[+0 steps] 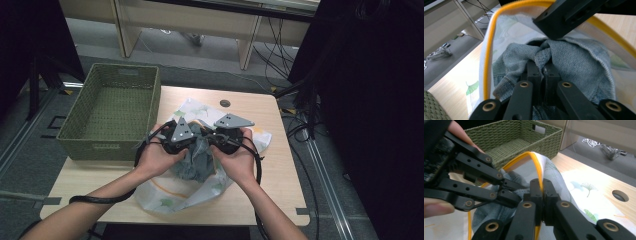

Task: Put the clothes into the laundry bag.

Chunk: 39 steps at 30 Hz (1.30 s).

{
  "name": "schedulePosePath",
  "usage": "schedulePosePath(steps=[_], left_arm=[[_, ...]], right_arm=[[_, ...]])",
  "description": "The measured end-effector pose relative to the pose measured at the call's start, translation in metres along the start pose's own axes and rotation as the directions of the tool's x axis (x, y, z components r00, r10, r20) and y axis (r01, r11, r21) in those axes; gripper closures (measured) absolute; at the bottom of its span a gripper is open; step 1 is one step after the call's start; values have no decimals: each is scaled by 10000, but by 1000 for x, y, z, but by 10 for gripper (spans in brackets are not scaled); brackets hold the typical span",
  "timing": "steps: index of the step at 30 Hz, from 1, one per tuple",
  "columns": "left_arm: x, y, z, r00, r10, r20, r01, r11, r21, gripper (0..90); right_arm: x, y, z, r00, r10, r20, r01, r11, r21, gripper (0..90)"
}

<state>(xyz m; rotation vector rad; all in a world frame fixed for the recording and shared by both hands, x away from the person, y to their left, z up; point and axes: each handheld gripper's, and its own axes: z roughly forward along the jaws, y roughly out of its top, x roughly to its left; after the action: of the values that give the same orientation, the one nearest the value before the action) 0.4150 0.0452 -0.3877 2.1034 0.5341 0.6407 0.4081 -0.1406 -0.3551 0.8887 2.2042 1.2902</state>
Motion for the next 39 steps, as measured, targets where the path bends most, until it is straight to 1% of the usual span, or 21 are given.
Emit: schedulePosePath(steps=[7,9,10,16,18,19,20,21,22,23,24,27,28,30,31,32,34,35,37,39], left_arm=[[-2,-7,8,9999,118,-125,-116,9999,91,856],[-4,-11,13,9996,174,-237,-174,9998,2,854],[-5,-13,15,9993,299,-235,-297,9995,115,854],[-12,-25,33,9981,598,-162,-590,9972,448,853],[-15,-28,39,9976,688,-105,-682,9962,539,851],[-16,-30,42,9970,770,-95,-763,9954,571,849],[-18,-31,45,9960,887,-105,-879,9942,615,847],[-19,-32,48,9957,919,-97,-911,9936,669,845],[-20,-34,50,9949,1006,-61,-998,9922,740,843],[-22,-35,54,9956,936,-37,-930,9929,747,842],[-22,-37,56,9951,986,8,-983,9915,855,841],[-23,-41,64,9953,968,26,-965,9904,986,835],[-23,-41,65,9958,910,73,-913,9910,978,831],[-22,-41,65,9961,863,178,-876,9912,990,819],[-22,-41,65,9964,813,228,-831,9922,934,805],[-21,-41,62,9958,860,309,-886,9914,966,779],[-21,-40,57,9971,647,402,-675,9951,728,709],[-20,-38,52,9971,585,479,-614,9962,613,656],[-21,-35,41,9968,457,651,-476,9984,289,536],[-21,-30,26,9962,480,733,-475,9988,-78,461]], right_arm=[[0,-1,1,10000,34,-14,-34,10000,70,896],[0,-1,1,10000,30,-7,-30,10000,78,896],[0,-2,1,10000,79,3,-79,9999,109,897],[-4,-4,2,9999,97,120,-99,9998,183,897],[-5,-5,2,9997,224,127,-227,9994,249,896],[-6,-6,3,9998,104,163,-108,9997,239,896],[-6,-6,3,9998,102,164,-106,9996,261,896],[-6,-7,3,9998,142,121,-146,9994,299,896],[-6,-7,3,9998,113,171,-118,9995,299,896],[-7,-7,3,9998,114,183,-119,9994,311,896],[-7,-7,3,9997,131,202,-138,9994,322,896],[-8,-9,4,9996,138,239,-148,9992,384,896],[-8,-9,4,9995,171,270,-183,9989,427,896],[-8,-10,4,9996,78,273,-91,9989,454,896],[-9,-11,5,9997,106,226,-116,9988,481,896],[-9,-11,5,9996,82,278,-96,9988,484,895],[-10,-11,4,9995,96,301,-110,9987,493,895],[-10,-11,4,9995,89,297,-104,9987,492,895],[-10,-11,3,9994,111,316,-126,9988,468,895],[-11,-10,2,9994,115,333,-130,9989,446,895]])
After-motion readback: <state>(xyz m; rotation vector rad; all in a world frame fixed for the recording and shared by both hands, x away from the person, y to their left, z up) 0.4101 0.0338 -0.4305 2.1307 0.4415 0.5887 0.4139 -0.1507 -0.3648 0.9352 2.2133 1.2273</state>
